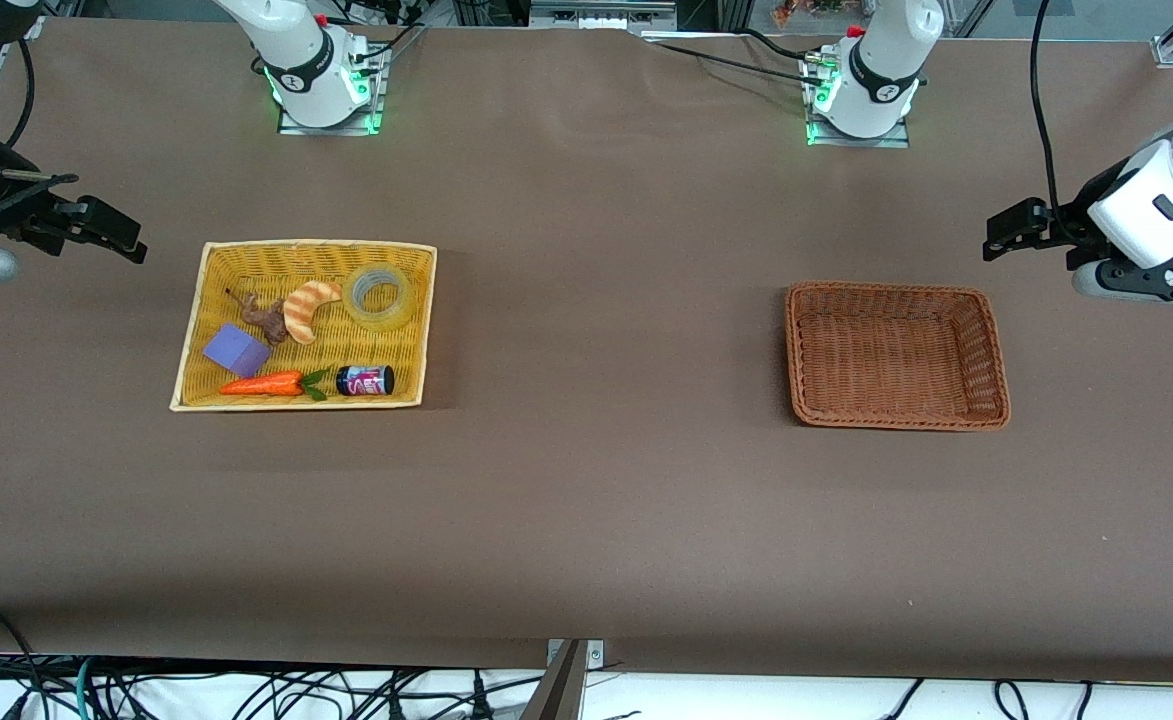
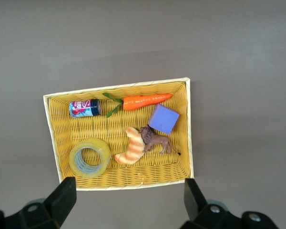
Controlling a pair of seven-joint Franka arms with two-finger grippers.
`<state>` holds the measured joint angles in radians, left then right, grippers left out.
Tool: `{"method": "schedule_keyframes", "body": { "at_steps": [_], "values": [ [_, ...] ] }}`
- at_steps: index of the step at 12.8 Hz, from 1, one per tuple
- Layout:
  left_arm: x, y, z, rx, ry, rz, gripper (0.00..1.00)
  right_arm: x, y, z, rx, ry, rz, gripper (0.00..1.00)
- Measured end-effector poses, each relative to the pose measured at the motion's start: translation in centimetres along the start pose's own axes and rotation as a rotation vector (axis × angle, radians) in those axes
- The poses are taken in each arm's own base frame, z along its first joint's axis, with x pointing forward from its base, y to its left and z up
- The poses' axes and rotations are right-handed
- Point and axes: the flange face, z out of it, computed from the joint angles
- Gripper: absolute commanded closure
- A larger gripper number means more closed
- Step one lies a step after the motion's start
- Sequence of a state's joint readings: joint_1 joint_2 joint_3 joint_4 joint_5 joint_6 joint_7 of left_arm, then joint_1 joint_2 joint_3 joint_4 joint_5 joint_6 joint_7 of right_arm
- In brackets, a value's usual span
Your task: Transfer tape with both arms
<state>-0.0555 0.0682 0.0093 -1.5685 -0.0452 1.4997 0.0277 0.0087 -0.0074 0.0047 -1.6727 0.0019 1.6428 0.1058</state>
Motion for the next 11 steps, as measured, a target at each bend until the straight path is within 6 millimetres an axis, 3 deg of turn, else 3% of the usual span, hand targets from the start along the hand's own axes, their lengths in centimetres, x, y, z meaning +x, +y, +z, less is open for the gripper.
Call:
{"method": "schedule_keyframes", "body": {
  "at_steps": [8, 10, 11],
  "values": [
    [0.0, 0.0, 0.0, 0.0, 0.002, 0.0, 0.0, -0.3, -0.2, 0.5, -0.004, -0.035, -0.004, 0.0],
    [0.0, 0.0, 0.0, 0.0, 0.003, 0.0, 0.0, -0.4, -1.2, 2.0, -0.009, -0.089, -0.023, 0.0],
    [0.0, 0.0, 0.0, 0.0, 0.003, 0.0, 0.0, -0.3, -2.7, 3.5, -0.012, -0.122, -0.05, 0.0]
  ]
}}
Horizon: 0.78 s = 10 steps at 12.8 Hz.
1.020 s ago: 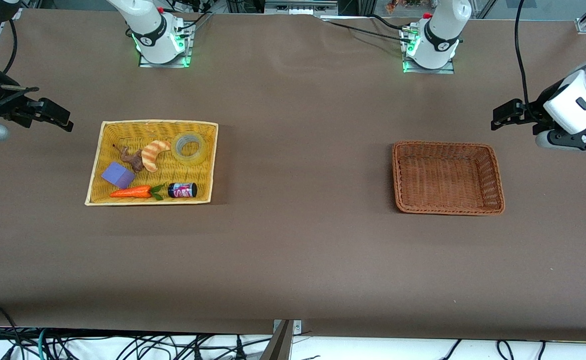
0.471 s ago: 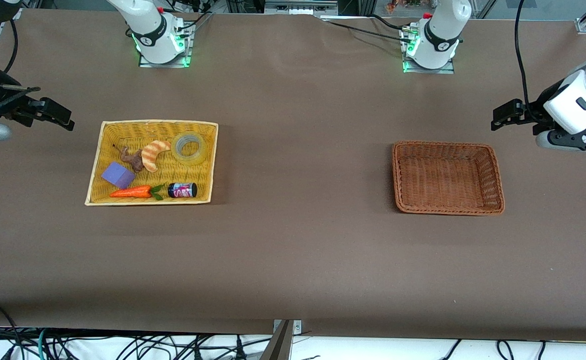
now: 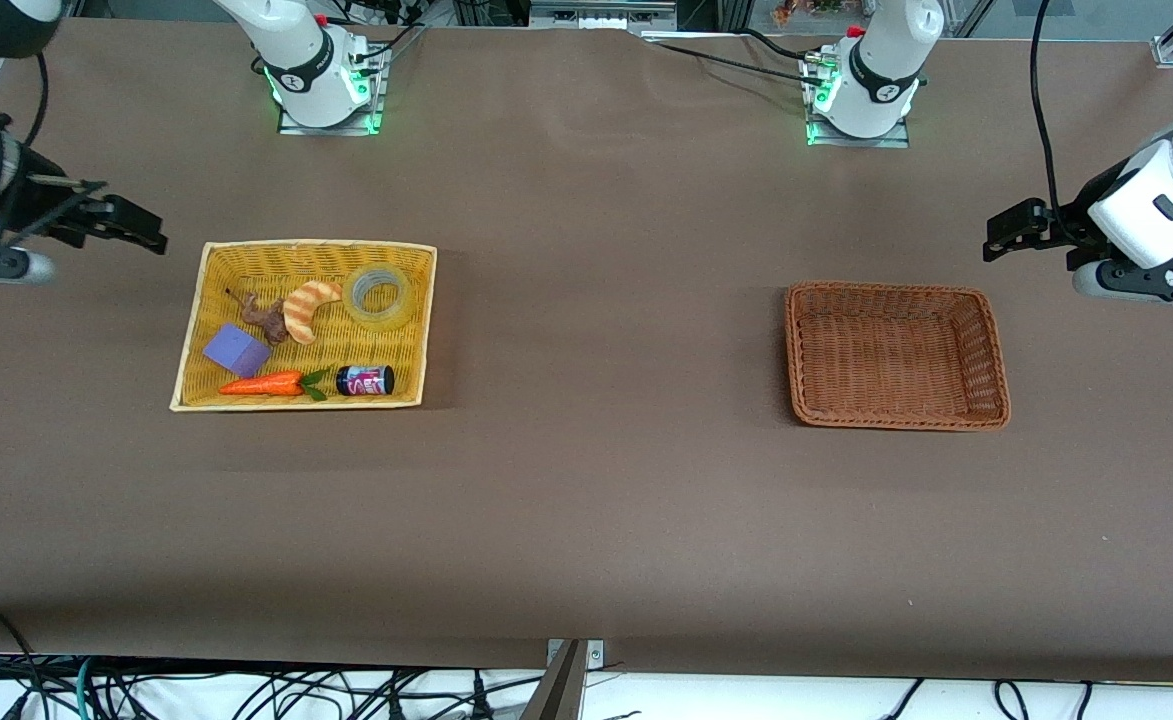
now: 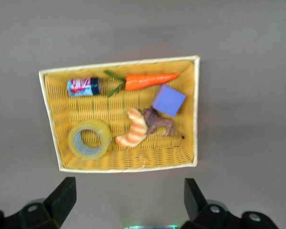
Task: Transfer tape with both arms
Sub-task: 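Reach the right gripper down to the yellow tape roll and grasp it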
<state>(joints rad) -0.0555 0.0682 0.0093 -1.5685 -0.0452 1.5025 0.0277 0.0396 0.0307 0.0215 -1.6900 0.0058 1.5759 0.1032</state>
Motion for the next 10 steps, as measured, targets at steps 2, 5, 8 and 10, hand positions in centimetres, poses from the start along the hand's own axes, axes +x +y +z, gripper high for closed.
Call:
{"method": "schedule_keyframes", "body": {
  "at_steps": [2, 5, 8, 10],
  "values": [
    [0.0, 0.0, 0.0, 0.0, 0.0, 0.0, 0.0, 0.9, -5.4, 4.1, -0.018, -0.08, -0.092, 0.0],
    [0.0, 0.0, 0.0, 0.0, 0.0, 0.0, 0.0, 2.0, -15.9, 11.5, -0.058, -0.109, -0.161, 0.0],
    [0.0, 0.0, 0.0, 0.0, 0.002, 0.0, 0.0, 2.6, -17.2, 20.0, -0.065, -0.112, -0.191, 0.0],
    [0.0, 0.0, 0.0, 0.0, 0.002, 0.0, 0.0, 1.8, -14.8, 24.6, -0.063, -0.111, -0.233, 0.0]
  ]
}}
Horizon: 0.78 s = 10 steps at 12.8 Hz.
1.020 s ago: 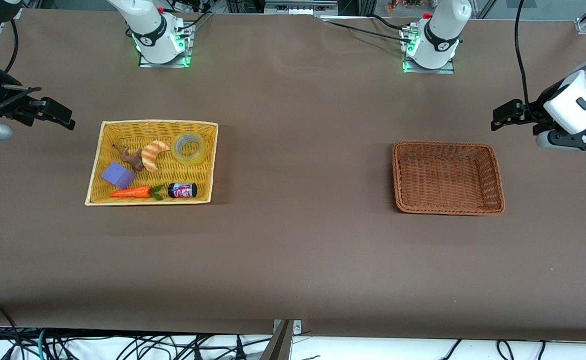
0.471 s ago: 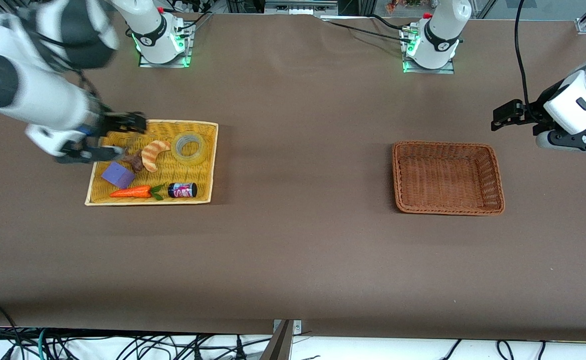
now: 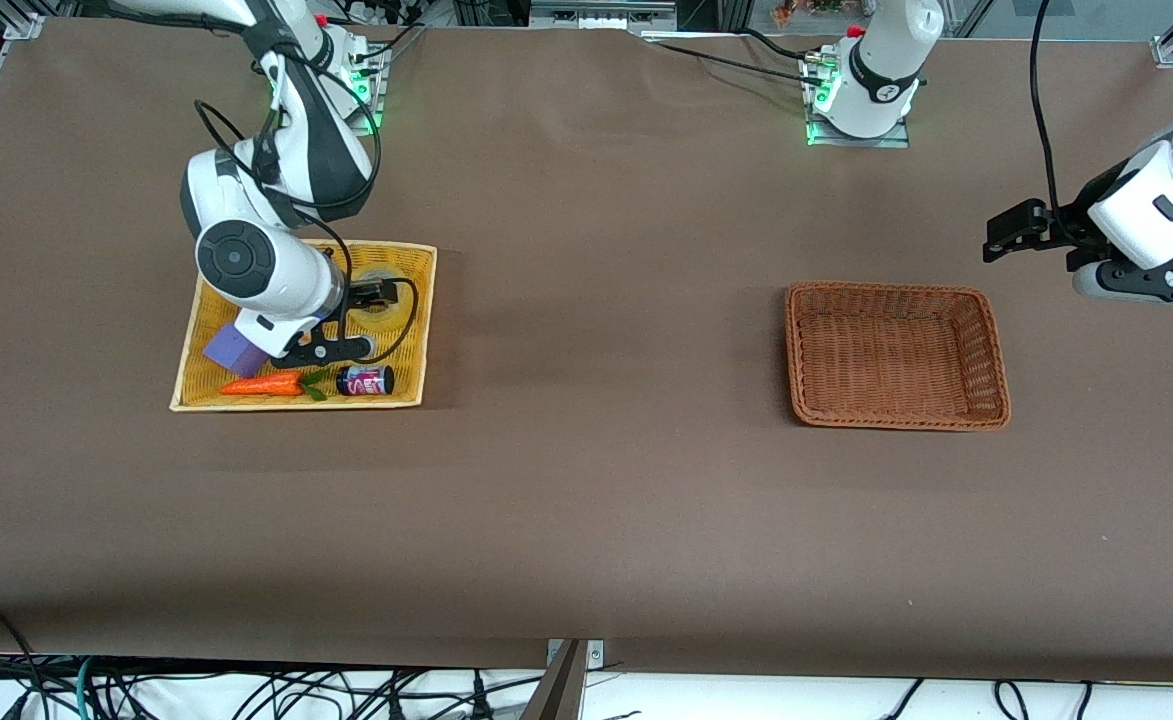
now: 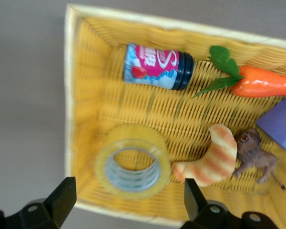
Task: Transfer tape with both arms
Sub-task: 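Reach the right gripper down to the yellow tape roll and grasp it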
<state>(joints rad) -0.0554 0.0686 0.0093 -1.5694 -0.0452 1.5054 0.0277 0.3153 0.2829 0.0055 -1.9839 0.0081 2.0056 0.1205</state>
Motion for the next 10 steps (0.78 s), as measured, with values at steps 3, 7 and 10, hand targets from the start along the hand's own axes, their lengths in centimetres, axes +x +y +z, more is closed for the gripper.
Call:
{"method": "schedule_keyframes", "body": {
  "at_steps": [3, 7, 10],
  "values": [
    [0.0, 0.0, 0.0, 0.0, 0.0, 0.0, 0.0, -2.1, 2.8, 5.0, 0.002, 0.016, -0.048, 0.0],
    [0.0, -0.1, 0.1, 0.0, -0.001, -0.001, 0.0, -3.2, 2.9, 8.8, 0.002, 0.027, -0.052, 0.33],
    [0.0, -0.2, 0.1, -0.001, -0.001, -0.003, 0.0, -3.2, 2.9, 10.2, 0.0, 0.002, -0.053, 0.72]
  ]
}}
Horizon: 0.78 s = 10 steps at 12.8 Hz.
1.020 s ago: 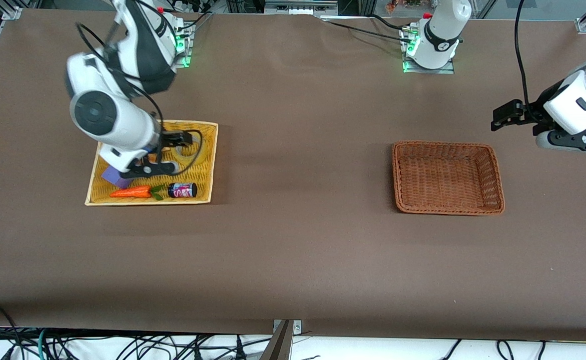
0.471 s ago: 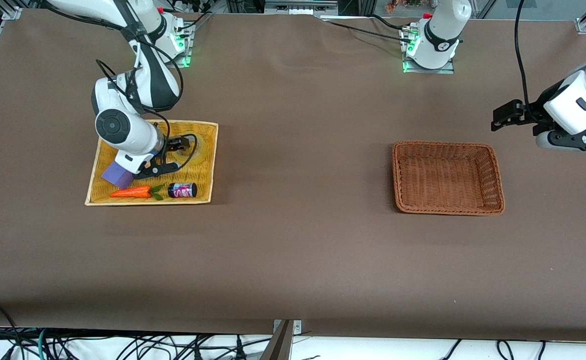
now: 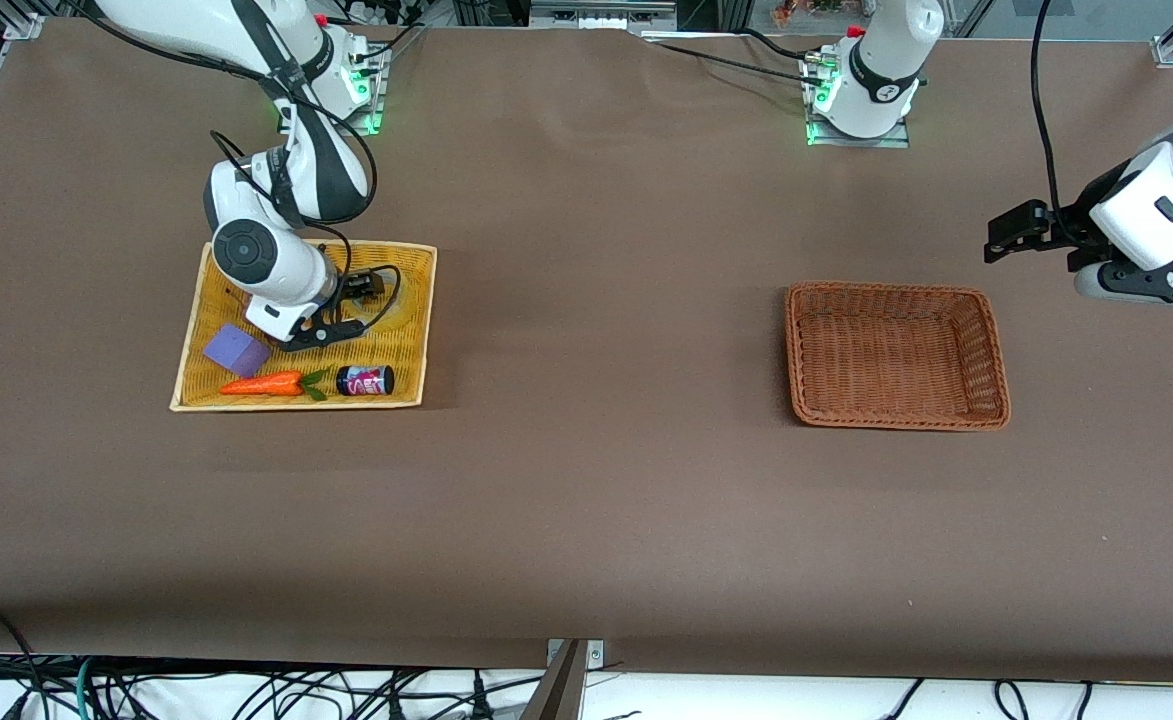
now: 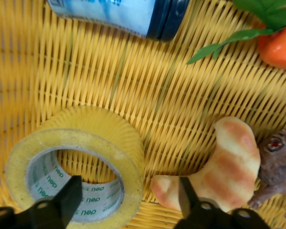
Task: Transfer tape with both arms
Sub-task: 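Reach the right gripper down to the yellow tape roll and grasp it, then carry the tape toward the table middle while the left gripper reaches over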
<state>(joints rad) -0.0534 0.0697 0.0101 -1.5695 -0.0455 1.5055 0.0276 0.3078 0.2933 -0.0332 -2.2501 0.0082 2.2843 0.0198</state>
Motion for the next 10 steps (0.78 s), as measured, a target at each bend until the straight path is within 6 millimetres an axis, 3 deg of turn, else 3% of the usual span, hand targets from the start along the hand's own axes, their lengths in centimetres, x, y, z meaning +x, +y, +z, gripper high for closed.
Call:
{"method": "schedule_keyframes", "body": {
  "at_steps": [1, 2, 3, 6, 8, 10],
  "values": [
    [0.0, 0.0, 0.0, 0.0, 0.0, 0.0, 0.0, 0.0, 0.0, 0.6, -0.001, -0.01, 0.0, 0.78],
    [0.0, 0.0, 0.0, 0.0, 0.0, 0.0, 0.0, 0.1, 0.0, 1.1, -0.001, -0.019, 0.0, 0.95],
    [0.0, 0.0, 0.0, 0.0, 0.0, 0.0, 0.0, 0.1, 0.0, 1.6, -0.002, -0.026, 0.0, 1.0],
    [0.0, 0.0, 0.0, 0.0, 0.0, 0.0, 0.0, 0.4, 0.0, 1.1, -0.002, -0.033, 0.0, 1.0],
    [0.0, 0.0, 0.0, 0.0, 0.0, 0.0, 0.0, 1.3, -0.1, -1.5, -0.002, -0.057, -0.001, 1.0],
    [0.0, 0.0, 0.0, 0.0, 0.0, 0.0, 0.0, 2.9, -0.3, -6.5, 0.003, -0.077, -0.001, 1.0]
  ]
}}
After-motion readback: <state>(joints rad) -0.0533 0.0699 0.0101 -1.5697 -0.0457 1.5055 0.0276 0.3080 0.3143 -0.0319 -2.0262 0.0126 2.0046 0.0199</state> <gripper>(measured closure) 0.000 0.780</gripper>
